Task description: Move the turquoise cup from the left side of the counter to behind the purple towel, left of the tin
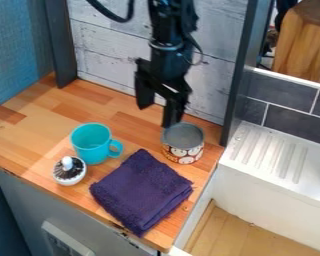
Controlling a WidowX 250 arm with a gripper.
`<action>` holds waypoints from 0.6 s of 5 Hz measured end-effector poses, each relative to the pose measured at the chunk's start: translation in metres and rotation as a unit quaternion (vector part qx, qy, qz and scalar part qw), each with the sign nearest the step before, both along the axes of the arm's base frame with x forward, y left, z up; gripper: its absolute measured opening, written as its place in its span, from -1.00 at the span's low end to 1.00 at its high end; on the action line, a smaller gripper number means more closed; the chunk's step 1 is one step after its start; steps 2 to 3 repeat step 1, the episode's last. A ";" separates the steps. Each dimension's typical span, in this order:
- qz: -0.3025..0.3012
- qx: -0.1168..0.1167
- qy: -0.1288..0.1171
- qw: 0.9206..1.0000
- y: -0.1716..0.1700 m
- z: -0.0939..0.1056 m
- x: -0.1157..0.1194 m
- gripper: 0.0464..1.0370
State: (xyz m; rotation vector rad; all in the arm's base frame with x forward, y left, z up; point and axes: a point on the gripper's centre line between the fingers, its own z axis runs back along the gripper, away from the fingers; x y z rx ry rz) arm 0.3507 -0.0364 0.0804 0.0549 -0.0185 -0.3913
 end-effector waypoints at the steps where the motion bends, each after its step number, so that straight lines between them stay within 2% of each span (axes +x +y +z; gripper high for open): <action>1: 0.002 -0.005 -0.001 1.000 -0.013 -0.001 -0.001 0.93; 3: 0.002 -0.005 -0.001 1.000 -0.013 -0.001 -0.001 0.93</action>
